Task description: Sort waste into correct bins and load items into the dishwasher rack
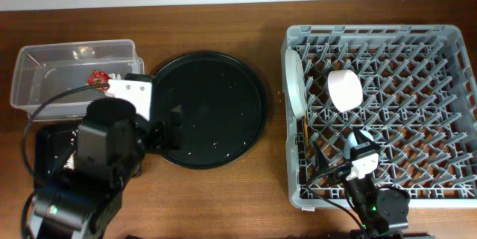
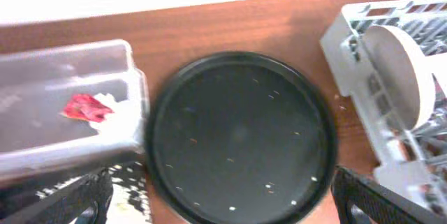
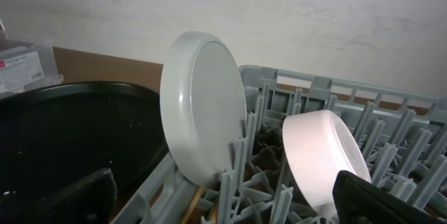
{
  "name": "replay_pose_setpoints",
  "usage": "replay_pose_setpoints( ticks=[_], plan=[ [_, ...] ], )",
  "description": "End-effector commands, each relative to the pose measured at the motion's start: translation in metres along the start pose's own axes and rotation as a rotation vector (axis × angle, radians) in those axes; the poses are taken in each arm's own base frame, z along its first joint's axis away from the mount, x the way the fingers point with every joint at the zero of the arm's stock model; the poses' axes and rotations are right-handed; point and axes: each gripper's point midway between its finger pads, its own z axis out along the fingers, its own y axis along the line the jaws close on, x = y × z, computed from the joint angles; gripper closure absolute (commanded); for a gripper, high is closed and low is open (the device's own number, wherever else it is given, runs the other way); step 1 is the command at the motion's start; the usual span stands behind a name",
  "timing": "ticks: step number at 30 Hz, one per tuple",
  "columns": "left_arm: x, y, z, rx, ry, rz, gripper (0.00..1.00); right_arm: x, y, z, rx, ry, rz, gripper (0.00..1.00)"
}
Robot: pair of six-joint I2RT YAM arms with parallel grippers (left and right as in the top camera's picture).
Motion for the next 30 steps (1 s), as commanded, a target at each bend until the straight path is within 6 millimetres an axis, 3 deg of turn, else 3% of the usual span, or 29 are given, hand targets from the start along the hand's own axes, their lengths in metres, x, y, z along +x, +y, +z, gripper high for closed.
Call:
replay_pose_setpoints(
  ticks=[1,3,5,8,15,21,24,30],
  plan=[
    [-0.011,0.025,-0.010,-0.122,-0.058,0.081,0.01,0.003,-0.001,0.000,0.002,0.003,0.002,0.02],
    [-0.023,0.029,-0.014,-0.119,-0.176,0.112,0.01,0.003,-0.001,0.000,0.002,0.003,0.002,0.02],
    [-0.021,0.022,-0.015,-0.074,-0.291,0.162,0.01,0.003,-0.001,0.000,0.002,0.003,0.002,0.02],
    [0.007,0.022,-0.006,-0.060,-0.423,0.148,0.01,0.003,-0.001,0.000,0.002,0.003,0.002,0.02],
    [0.088,0.020,0.027,-0.029,-0.539,0.141,0.01,0.003,-0.001,0.000,0.002,0.003,0.002,0.02],
    [0.127,0.020,0.054,-0.030,-0.610,0.134,0.01,0.003,-0.001,0.000,0.002,0.003,0.002,0.02],
    [0.149,0.018,0.075,-0.018,-0.557,0.143,0.01,0.003,-0.001,0.000,0.002,0.003,0.002,0.02],
    [0.148,0.017,0.074,-0.017,-0.562,0.143,0.01,0.003,-0.001,0.000,0.002,0.003,0.002,0.02]
  ],
)
